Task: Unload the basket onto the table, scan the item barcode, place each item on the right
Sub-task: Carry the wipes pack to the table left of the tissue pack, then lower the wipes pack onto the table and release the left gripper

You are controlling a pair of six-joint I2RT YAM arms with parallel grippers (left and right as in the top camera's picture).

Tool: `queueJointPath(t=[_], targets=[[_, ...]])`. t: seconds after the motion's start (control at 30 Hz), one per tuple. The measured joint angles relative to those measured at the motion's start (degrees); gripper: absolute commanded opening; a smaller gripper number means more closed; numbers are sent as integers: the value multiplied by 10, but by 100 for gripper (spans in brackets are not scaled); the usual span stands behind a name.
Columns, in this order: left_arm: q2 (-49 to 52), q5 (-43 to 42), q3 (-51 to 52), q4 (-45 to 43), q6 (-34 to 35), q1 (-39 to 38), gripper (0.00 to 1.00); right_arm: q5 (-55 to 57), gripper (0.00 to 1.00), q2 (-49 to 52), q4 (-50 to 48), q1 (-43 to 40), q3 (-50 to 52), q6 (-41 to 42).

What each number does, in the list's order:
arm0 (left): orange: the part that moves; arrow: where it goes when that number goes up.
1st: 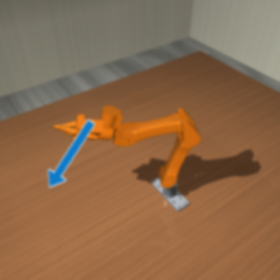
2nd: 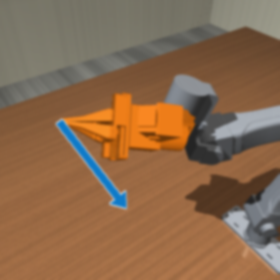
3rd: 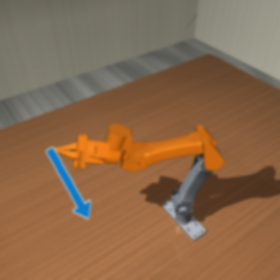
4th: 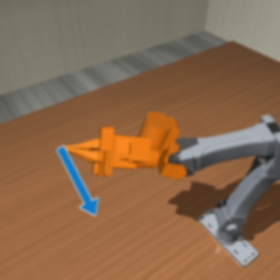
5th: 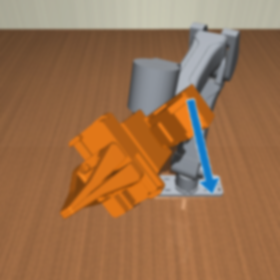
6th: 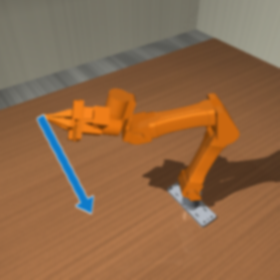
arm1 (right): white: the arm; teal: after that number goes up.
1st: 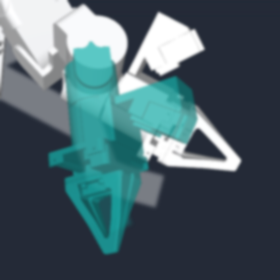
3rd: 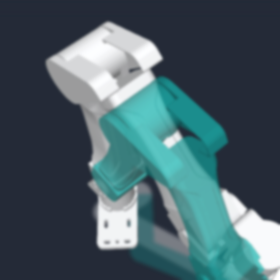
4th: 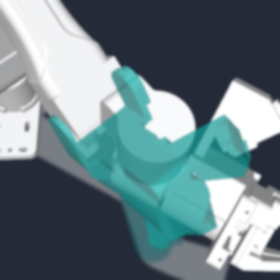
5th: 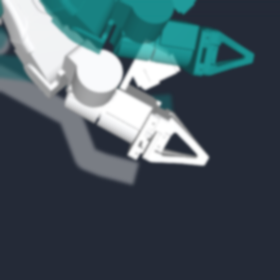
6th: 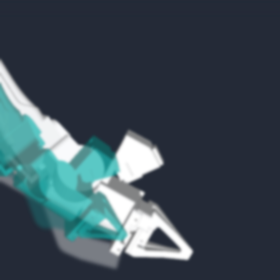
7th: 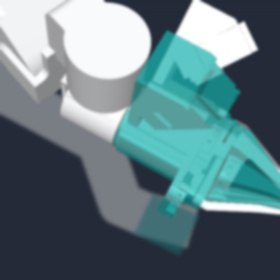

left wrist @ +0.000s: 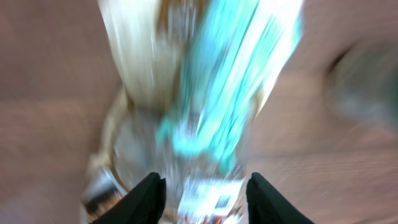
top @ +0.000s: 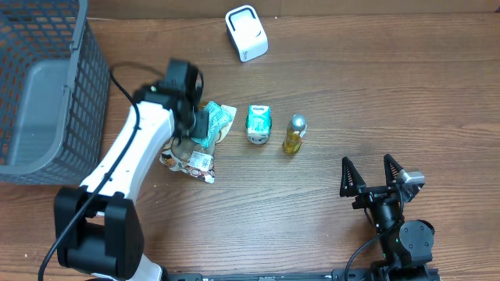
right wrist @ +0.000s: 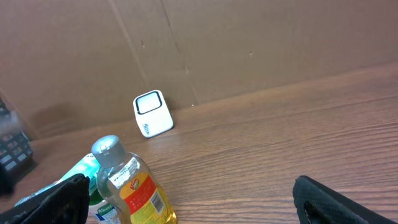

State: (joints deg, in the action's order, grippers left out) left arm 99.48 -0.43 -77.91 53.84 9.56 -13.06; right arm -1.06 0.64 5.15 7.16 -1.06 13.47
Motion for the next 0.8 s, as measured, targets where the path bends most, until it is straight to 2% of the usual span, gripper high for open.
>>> queueJointPath(t=[0.13, 0.27, 0.43, 0.6, 0.7, 0.77, 0.8], targets=[[-2, 2, -52, -35, -3, 0, 41, 0, 100, 0, 0, 0, 0, 0], [3, 7, -50, -59, -10, 0, 52, 0, 100, 0, 0, 0, 0, 0], [40, 6, -50, -56, -24, 0, 52, 0, 100, 0, 0, 0, 0, 0], [107, -19, -50, -50, -52, 0, 47, 0, 100, 0, 0, 0, 0, 0], [143, -29, -49, -48, -60, 0, 47, 0, 100, 0, 0, 0, 0, 0], [151, -34, -49, -48, -64, 0, 39, 0, 100, 0, 0, 0, 0, 0], [152, -36, -49, -48, -66, 0, 29, 0, 100, 0, 0, 0, 0, 0]])
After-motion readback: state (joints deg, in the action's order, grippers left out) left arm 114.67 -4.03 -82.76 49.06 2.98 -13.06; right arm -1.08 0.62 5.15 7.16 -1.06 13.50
